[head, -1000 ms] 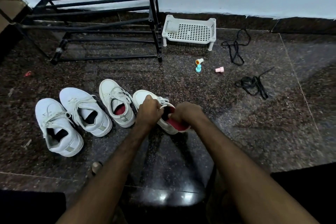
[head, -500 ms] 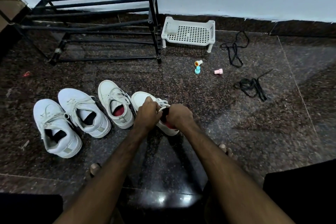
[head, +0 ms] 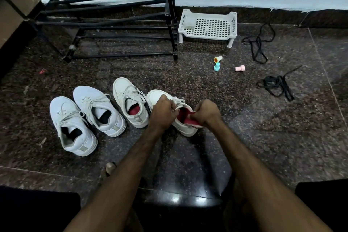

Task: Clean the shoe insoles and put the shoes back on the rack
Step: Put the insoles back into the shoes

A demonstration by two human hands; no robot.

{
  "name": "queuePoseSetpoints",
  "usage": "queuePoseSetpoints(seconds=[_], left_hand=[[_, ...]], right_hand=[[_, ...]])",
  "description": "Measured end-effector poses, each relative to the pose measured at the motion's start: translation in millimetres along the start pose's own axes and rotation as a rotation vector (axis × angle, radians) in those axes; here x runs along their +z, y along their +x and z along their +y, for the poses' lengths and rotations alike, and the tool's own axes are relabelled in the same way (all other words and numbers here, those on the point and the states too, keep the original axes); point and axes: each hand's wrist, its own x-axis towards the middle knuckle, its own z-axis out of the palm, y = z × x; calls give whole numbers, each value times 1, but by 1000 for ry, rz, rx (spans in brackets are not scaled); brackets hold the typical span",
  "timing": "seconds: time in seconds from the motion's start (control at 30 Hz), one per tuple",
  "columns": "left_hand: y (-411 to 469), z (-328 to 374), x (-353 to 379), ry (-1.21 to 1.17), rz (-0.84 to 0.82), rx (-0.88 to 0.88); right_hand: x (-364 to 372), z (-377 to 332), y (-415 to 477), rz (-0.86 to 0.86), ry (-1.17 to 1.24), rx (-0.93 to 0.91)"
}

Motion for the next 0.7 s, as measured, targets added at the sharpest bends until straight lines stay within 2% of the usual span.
queuePoseSetpoints(seconds=[0.3,0.4,0.57,0.7], left_hand=[[0,2,1,46,0,1],[0,3,0,65,-2,-1],[-1,4,3,72,5,-6],[1,5,1,77,28,-18]], right_hand=[[16,-7,9,32,43,18],[3,0,12,-106,-12,30],[-19,6,-2,-467,296,159],[-36,2,-3,-668,193,194]])
